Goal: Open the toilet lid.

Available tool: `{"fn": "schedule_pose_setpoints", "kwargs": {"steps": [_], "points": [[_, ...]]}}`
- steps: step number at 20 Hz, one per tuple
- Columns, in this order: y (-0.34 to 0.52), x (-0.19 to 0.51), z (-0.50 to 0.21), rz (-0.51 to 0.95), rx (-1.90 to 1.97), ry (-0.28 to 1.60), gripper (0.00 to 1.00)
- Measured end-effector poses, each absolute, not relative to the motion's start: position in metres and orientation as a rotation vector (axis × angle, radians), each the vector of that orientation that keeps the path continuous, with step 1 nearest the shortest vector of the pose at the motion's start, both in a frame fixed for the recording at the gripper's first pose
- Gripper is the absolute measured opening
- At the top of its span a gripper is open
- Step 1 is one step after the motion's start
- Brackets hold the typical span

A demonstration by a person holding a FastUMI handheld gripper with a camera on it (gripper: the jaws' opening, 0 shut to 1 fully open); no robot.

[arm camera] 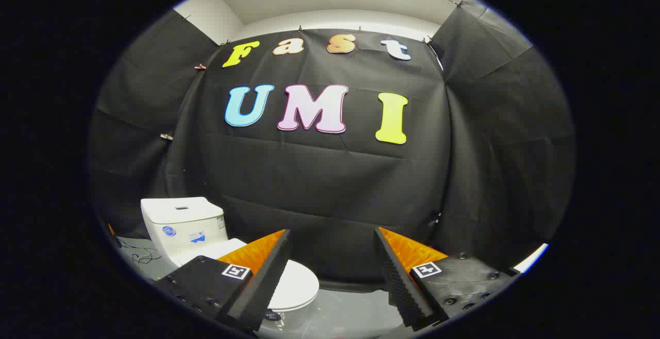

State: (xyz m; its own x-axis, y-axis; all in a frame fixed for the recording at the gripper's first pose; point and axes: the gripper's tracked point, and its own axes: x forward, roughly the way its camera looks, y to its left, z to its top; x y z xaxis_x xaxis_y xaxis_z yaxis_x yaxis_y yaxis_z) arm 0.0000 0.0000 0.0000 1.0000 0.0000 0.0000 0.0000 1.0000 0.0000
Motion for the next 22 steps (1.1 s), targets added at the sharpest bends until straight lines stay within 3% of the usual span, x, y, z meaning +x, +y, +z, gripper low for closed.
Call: {"fn": "schedule_pose_setpoints", "kwargs": {"steps": [9, 12, 22], "points": [[0.012, 0.007, -0.004, 0.013, -0.023, -0.001, 0.97], [0.035, 0.004, -0.018, 0.082, 0.008, 0.056, 0.98], [0.031, 0.009, -0.003, 0.066, 0.066, 0.023, 0.98]]}}
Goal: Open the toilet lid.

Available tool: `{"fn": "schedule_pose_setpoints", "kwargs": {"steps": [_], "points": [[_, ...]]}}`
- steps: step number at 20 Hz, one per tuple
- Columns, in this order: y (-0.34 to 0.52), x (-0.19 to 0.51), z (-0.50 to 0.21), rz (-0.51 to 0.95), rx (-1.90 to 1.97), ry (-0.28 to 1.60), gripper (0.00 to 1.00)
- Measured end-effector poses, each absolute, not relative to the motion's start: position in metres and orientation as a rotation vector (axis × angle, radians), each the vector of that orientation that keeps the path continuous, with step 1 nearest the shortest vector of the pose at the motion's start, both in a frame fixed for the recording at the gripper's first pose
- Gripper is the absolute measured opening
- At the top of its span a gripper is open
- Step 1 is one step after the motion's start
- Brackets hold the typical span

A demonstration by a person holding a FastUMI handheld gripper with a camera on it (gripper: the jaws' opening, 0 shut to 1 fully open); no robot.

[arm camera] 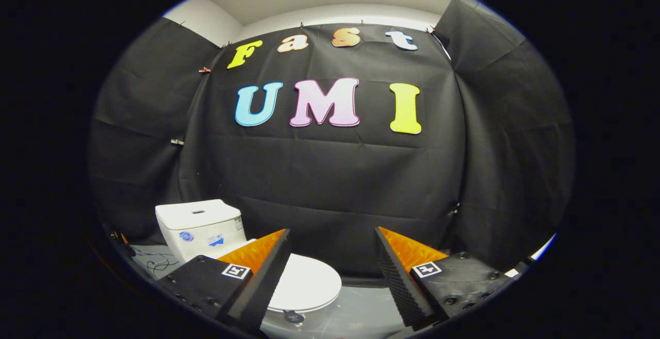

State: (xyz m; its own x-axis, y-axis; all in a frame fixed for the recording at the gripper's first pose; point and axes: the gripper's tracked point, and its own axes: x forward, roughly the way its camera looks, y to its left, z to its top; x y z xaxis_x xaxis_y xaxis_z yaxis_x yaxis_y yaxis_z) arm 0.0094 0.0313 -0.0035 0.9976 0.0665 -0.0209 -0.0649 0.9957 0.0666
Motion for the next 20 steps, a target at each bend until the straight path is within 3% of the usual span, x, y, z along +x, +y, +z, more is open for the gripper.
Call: {"fn": "schedule_pose_setpoints", "kwargs": {"steps": [11, 15, 20], "points": [[0.051, 0.034, -0.03, 0.119, 0.212, 0.151, 0.98], [0.07, 0.052, -0.092, 0.173, 0.437, 0.423, 0.98], [0.082, 0.042, -0.206, 0.122, 0.714, 0.842, 0.99]]}}
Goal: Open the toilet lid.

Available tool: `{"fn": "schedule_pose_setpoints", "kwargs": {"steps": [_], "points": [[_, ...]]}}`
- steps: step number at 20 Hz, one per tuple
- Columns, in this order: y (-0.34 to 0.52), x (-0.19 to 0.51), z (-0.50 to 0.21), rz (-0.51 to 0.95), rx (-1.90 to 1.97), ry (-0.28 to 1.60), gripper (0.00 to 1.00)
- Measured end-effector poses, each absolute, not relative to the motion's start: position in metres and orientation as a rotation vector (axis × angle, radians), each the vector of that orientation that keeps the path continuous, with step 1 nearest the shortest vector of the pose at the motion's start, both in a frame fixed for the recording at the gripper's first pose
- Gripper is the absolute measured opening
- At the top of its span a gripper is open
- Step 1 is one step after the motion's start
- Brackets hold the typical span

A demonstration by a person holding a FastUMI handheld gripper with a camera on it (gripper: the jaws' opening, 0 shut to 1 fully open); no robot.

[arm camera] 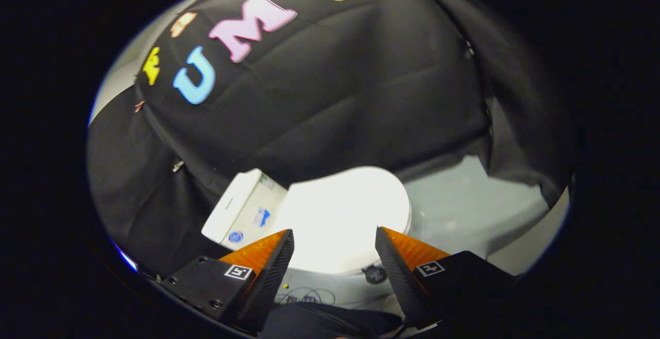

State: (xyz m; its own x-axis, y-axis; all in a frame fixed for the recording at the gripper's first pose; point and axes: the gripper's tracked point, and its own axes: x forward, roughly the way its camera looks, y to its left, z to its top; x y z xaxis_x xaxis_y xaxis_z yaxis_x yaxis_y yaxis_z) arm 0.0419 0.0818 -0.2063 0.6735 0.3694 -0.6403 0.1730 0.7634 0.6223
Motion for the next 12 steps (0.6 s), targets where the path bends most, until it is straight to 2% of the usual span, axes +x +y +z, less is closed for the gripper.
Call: {"fn": "schedule_pose_setpoints", "kwargs": {"steps": [6, 9, 12], "points": [[0.11, -0.016, -0.332, -0.047, 1.045, 1.214, 0.99], [0.118, -0.017, -0.364, -0.037, 1.039, 1.238, 0.99], [0.137, -0.006, -0.361, 0.042, 1.106, 1.219, 0.96]]}}
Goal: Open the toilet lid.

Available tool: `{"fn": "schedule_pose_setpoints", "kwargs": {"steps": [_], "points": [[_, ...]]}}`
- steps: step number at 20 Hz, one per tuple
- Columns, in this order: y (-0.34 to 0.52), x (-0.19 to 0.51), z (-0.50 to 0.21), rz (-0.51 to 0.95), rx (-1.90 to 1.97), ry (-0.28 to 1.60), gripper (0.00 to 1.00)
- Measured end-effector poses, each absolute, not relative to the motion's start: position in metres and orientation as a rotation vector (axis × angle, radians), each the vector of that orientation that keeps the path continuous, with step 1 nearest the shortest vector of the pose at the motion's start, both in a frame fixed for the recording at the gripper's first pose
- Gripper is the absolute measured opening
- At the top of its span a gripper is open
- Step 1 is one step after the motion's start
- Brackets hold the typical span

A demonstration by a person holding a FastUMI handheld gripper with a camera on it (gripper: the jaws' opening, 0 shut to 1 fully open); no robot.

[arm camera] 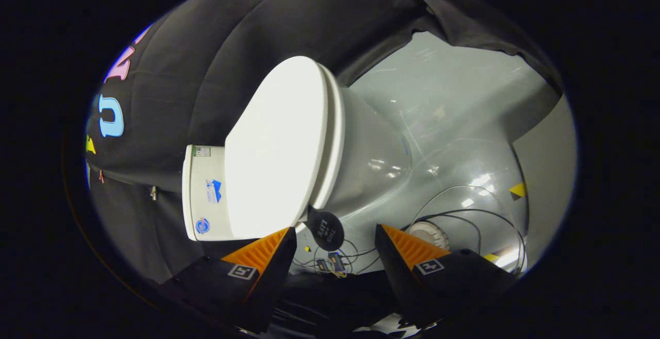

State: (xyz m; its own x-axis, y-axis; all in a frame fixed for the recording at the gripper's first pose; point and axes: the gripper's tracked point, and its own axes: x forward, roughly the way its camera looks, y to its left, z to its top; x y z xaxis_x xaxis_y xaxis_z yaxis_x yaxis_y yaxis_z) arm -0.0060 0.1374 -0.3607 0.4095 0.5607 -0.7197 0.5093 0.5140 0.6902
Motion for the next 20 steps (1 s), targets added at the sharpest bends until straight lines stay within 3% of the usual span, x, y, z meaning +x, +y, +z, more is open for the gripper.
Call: {"fn": "schedule_pose_setpoints", "kwargs": {"steps": [1, 5, 11, 13, 20], "points": [[0.145, -0.001, -0.357, 0.084, 1.121, 1.206, 0.9], [0.138, -0.007, -0.377, 0.139, 1.023, 1.203, 0.37], [0.139, -0.005, -0.371, 0.298, 0.953, 1.178, 0.36], [0.146, -0.01, -0.365, 0.268, 1.031, 1.186, 0.19], [0.142, -0.009, -0.361, 0.291, 1.018, 1.149, 0.19]]}}
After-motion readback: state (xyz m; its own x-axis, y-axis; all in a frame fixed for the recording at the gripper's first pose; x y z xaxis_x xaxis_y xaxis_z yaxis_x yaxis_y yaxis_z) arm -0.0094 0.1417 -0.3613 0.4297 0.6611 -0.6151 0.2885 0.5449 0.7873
